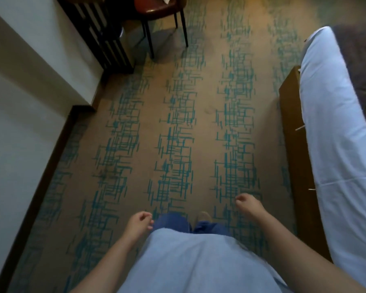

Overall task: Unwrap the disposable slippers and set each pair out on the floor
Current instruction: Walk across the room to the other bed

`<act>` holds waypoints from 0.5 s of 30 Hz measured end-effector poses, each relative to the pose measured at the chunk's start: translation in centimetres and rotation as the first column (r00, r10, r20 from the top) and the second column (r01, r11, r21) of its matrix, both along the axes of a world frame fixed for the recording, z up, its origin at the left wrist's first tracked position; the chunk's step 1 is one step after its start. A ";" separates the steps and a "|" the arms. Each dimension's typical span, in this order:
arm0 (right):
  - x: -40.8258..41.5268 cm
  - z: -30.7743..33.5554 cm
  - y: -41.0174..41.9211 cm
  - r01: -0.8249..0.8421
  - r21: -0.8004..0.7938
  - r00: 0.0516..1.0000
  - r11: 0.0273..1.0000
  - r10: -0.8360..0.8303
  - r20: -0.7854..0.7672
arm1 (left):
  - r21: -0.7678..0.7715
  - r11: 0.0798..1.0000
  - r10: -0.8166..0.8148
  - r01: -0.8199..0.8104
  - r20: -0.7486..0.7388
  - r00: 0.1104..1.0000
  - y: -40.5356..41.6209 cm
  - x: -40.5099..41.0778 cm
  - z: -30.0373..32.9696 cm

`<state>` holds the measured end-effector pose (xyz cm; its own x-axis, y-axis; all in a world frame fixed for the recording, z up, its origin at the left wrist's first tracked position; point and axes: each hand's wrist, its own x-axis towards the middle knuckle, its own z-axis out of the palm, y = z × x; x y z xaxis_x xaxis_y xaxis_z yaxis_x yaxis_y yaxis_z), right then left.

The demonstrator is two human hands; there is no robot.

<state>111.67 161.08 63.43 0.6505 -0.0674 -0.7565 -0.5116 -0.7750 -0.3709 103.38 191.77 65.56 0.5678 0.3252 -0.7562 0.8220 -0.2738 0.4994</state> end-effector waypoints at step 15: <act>27.3 -0.6 1.1 0.237 0.041 0.969 0.971 -0.233 -0.087 | 0.010 0.986 -0.167 0.168 -0.053 0.985 2.7 33.3 -2.0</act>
<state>138.96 162.20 62.80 0.5575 -0.1712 -0.8123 -0.7072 -0.6105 -0.3566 136.71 194.48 63.58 0.5751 0.2398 -0.7822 0.7888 -0.4162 0.4524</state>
